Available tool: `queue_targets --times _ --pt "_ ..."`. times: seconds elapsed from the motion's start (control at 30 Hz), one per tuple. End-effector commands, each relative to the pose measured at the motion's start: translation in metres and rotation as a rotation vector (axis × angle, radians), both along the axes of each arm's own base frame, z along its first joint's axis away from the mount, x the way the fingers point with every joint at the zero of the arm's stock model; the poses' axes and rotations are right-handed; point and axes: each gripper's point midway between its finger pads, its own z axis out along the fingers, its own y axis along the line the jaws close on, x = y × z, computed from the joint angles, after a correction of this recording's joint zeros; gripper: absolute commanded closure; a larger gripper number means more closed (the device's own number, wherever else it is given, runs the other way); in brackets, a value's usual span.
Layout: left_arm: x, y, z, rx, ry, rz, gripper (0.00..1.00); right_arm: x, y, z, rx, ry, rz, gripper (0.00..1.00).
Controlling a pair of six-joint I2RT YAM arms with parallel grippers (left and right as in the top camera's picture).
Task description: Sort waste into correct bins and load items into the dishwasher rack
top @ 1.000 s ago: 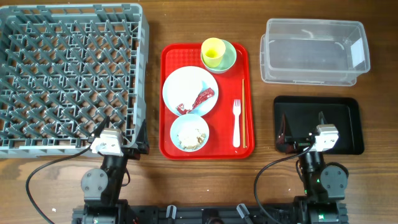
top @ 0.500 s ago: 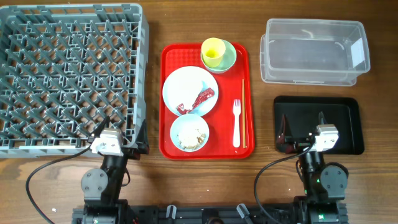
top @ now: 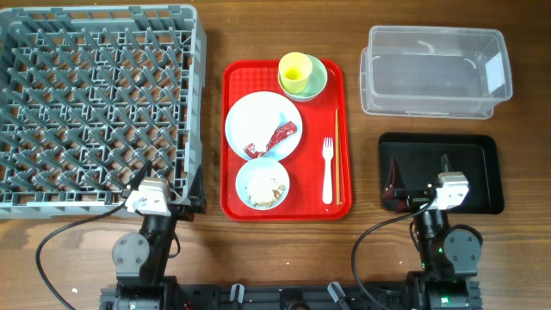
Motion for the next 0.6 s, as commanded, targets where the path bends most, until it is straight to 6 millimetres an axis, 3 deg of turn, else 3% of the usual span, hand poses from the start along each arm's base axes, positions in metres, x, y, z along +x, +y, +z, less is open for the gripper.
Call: queue_targets --times 0.0,0.07,0.27,0.37,0.47,0.57 --pt "-0.005 -0.026 0.002 -0.091 0.006 -0.145 0.0 0.0 0.003 0.0 -0.01 -0.003 0.017 0.0" --pt "-0.021 -0.061 0.005 -0.213 0.047 -0.363 0.0 0.0 0.003 0.0 -0.01 -0.003 0.017 0.01" --pt "-0.053 -0.101 0.035 -0.222 -0.04 -0.67 0.0 0.0 0.003 0.0 -0.01 -0.003 0.017 0.0" --pt "-0.054 -0.098 0.059 -0.186 -0.162 -0.663 0.0 0.0 0.003 0.0 -0.01 -0.003 0.018 0.0" --pt "-0.046 -0.091 0.055 -0.197 -0.147 -0.603 0.0 0.0 0.003 0.0 -0.011 -0.003 0.017 0.0" --pt "-0.037 -0.082 0.039 -0.224 -0.075 -0.529 0.0 0.0 0.003 0.0 -0.01 -0.003 0.018 0.0"
